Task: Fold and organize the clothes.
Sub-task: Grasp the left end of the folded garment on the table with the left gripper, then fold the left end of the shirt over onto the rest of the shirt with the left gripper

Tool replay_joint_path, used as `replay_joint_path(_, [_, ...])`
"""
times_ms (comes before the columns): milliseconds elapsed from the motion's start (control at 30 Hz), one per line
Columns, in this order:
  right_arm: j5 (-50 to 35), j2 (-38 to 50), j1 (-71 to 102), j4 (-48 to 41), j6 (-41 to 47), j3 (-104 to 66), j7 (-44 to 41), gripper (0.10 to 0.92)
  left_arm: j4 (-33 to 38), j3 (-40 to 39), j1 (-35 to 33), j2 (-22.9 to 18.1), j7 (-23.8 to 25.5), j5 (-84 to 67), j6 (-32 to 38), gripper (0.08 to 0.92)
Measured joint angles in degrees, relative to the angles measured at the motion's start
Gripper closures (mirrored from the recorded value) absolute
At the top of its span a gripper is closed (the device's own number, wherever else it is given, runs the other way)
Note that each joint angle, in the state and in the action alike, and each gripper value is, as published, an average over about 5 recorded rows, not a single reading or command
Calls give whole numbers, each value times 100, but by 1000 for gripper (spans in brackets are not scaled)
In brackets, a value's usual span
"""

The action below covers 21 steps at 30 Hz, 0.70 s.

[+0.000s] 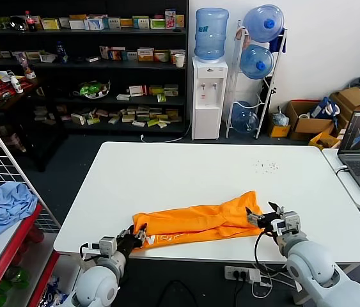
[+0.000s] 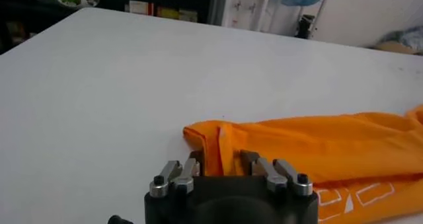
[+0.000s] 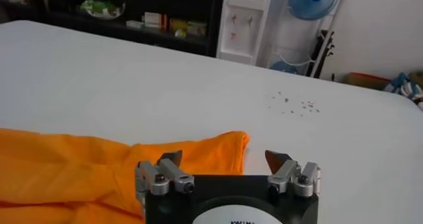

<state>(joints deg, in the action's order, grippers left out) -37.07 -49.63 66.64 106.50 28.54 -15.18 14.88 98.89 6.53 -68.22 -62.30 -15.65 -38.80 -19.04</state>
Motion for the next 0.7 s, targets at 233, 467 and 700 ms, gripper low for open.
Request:
replay_joint_path(233, [101,-111,45,-28,-84,-93,36,203,-68,-23,100,21,99,113,110,824])
replay_joint_path(467, [220,-291,123,-13,-169,-271,43,203,-201,79,304,181,220,130,198,871])
replay_joint_path(700, [366,-510,215,-6,-206,-367,41,203,-457,173,659,560,384,151,163,871])
